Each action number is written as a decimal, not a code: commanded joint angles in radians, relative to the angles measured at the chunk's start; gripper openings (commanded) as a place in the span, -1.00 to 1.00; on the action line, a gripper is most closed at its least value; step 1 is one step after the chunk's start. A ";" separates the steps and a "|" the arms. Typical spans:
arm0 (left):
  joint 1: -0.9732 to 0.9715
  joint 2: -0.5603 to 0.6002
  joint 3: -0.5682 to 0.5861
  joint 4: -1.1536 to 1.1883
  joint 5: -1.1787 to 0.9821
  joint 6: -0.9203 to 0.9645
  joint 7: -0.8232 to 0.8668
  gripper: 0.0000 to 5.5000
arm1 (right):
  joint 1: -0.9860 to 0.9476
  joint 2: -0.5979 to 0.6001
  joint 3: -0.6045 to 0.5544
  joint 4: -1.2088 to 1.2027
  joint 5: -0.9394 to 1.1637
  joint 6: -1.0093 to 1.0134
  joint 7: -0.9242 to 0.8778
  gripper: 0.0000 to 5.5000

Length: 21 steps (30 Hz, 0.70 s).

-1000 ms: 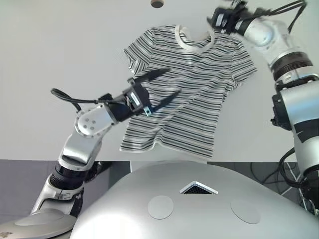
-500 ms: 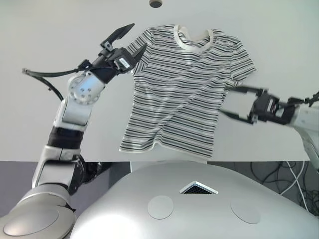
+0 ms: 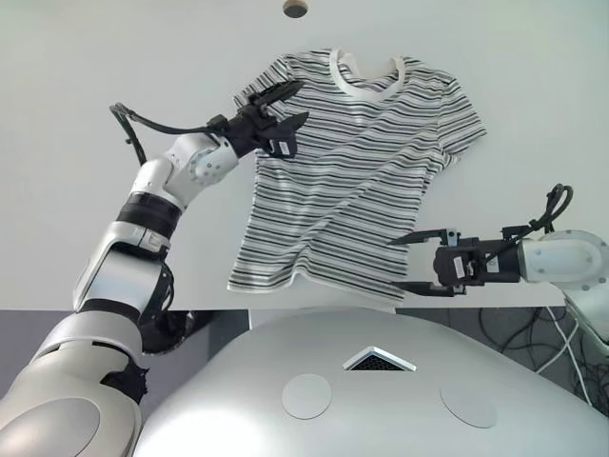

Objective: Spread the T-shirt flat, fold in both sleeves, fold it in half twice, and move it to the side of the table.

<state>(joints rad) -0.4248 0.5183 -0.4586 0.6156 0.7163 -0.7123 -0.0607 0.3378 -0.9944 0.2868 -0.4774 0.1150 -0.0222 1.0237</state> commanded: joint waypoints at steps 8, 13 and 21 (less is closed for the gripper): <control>-0.062 0.058 -0.044 0.169 0.069 -0.029 0.078 0.01 | -0.076 0.063 0.095 0.170 -0.241 -0.075 -0.046 0.18; -0.069 0.081 -0.083 0.260 0.115 -0.019 0.122 0.01 | 0.015 -0.068 0.003 0.145 -0.195 -0.056 -0.014 0.18; 0.047 0.146 -0.077 0.043 0.081 -0.041 0.091 0.01 | 0.003 -0.116 -0.063 0.158 -0.138 -0.043 0.027 0.18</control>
<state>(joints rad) -0.4361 0.6456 -0.5259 0.7343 0.7937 -0.7537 0.0753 0.3250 -1.0898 0.2124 -0.3426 0.0114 -0.1110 1.0294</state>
